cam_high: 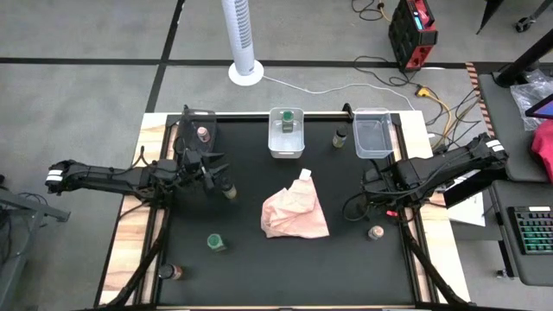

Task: Sort spices by type
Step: Put the left black spice bottle into the transparent bin

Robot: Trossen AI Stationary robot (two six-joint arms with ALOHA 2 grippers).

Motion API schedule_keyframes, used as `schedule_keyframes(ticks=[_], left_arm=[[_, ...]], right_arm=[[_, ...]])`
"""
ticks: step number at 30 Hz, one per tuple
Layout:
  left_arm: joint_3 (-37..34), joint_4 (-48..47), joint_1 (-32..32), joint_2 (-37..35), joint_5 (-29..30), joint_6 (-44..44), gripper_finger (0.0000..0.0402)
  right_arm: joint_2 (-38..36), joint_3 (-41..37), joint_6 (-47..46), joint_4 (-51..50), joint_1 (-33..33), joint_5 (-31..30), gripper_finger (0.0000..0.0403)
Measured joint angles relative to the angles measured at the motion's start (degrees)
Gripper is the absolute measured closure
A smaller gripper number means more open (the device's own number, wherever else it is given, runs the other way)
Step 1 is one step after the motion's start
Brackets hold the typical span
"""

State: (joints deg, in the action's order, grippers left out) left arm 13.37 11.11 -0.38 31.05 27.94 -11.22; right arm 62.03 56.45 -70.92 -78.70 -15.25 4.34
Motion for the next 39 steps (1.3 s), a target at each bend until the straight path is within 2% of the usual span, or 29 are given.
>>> schedule_keyframes(ticks=[5,9,13,19,24,39], left_arm=[[0.0,0.0,0.0,0.0,0.0,0.0,0.0205],[0.0,0.0,0.0,0.0,0.0,0.0,0.0205],[0.0,0.0,0.0,0.0,0.0,0.0,0.0205],[0.0,0.0,0.0,0.0,0.0,-0.1,0.0205],[0.0,0.0,0.0,0.0,0.0,-0.3,0.0205],[0.0,0.0,0.0,0.0,0.0,-0.3,0.0205]], right_arm=[[0.0,0.0,2.8,5.4,0.0,-2.4,0.0106],[1.3,0.0,4.9,13.5,0.0,-2.4,0.0111],[4.2,0.1,6.6,16.6,-0.2,-1.2,0.0123],[9.8,0.1,7.1,15.9,-0.8,4.9,0.0142],[13.2,0.1,7.1,15.8,-1.1,7.6,0.0152],[14.2,0.1,7.9,13.8,-1.1,7.9,0.0142]])
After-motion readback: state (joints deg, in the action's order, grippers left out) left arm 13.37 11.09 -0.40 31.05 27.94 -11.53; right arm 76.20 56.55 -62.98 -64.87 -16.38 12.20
